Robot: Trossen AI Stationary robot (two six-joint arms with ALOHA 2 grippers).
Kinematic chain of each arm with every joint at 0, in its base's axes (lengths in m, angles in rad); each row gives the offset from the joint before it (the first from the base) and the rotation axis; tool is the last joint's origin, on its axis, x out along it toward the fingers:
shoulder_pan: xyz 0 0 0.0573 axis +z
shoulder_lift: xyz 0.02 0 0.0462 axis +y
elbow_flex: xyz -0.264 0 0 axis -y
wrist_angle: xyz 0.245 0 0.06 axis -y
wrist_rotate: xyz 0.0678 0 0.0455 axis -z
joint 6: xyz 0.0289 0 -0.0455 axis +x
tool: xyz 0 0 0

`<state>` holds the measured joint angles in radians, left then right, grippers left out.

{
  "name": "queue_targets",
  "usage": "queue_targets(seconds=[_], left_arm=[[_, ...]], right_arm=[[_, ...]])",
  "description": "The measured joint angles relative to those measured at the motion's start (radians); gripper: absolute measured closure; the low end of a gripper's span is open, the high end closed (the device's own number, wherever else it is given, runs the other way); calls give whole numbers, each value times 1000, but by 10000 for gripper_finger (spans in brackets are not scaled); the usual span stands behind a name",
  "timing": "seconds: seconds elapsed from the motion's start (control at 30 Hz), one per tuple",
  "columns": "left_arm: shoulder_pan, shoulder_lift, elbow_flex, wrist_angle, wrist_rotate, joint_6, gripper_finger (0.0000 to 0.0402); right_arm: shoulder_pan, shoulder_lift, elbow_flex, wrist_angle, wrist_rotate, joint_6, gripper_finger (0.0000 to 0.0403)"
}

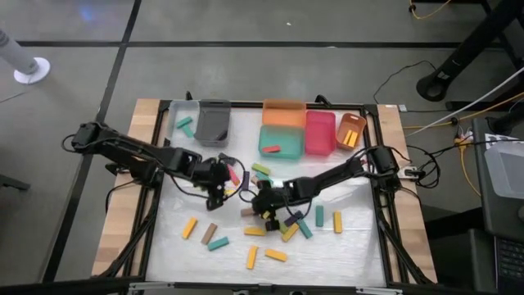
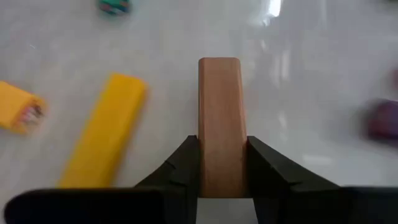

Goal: Sort blocks
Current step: Put the brown block into the left orange bin

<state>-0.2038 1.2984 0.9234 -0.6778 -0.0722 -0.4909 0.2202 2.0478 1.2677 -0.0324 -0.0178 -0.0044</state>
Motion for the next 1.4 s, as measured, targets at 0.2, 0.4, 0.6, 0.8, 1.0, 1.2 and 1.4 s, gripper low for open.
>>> queue_targets(seconds=[0.2, 0.4, 0.6, 0.8, 1.0, 1.2, 1.4], left_arm=[[-131, 0, 0, -90, 30, -272, 224], [-261, 0, 0, -99, 30, -463, 224], [-353, 0, 0, -99, 22, -626, 224], [-432, 1, 0, -99, 20, -792, 224], [-489, 1, 0, -99, 17, -912, 224], [-534, 1, 0, -98, 20, -1077, 224], [-584, 9, 0, -98, 49, -1244, 224]], right_arm=[[-68, 0, 178, -266, 16, -108, 303], [-146, 0, 358, -521, 157, -235, 293], [-251, -1, 497, -703, 288, -347, 299], [-407, -2, 569, -812, 342, -380, 295], [-586, -2, 571, -838, 340, -397, 293], [-732, -2, 571, -840, 266, -393, 290], [-817, 3, 570, -839, 147, -387, 289]])
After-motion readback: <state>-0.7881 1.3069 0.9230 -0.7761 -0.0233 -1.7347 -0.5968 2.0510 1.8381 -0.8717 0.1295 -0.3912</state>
